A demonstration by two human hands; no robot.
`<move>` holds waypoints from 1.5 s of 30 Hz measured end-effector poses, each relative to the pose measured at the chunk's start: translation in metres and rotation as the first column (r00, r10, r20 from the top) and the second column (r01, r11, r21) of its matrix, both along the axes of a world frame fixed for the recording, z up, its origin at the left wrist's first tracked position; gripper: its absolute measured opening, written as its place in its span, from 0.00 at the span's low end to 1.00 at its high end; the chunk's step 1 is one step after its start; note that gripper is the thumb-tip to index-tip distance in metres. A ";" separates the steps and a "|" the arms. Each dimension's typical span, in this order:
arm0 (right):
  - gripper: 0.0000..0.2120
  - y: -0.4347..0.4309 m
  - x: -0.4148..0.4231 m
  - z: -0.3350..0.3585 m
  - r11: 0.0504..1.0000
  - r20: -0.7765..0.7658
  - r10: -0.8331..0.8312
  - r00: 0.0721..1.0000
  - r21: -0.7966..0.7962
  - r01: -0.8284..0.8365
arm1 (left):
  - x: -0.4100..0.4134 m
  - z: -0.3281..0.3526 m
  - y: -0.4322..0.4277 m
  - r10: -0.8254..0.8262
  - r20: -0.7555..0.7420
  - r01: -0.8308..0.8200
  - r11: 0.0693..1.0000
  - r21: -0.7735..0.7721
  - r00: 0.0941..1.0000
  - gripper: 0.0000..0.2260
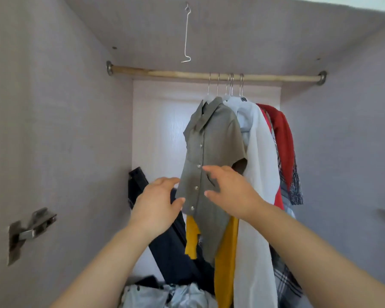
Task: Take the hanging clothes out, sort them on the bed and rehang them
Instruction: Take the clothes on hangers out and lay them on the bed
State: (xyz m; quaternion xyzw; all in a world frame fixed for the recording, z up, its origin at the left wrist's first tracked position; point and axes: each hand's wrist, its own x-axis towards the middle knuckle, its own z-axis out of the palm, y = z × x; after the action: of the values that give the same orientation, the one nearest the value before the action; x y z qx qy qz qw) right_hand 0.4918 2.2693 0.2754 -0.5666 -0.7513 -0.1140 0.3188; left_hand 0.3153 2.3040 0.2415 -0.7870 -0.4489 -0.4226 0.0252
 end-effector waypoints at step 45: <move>0.13 0.277 0.083 0.214 0.722 0.110 -0.333 0.936 0.669 0.178 | 0.022 0.156 0.205 0.119 0.190 -0.192 0.881 0.433 0.975 0.21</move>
State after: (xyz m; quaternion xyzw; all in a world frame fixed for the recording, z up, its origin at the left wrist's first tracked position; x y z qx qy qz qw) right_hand 0.5751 2.5466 0.4898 -0.5030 -0.6094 -0.4729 0.3898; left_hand 0.3375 2.5087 0.3976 -0.6853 -0.4016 -0.5722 0.2043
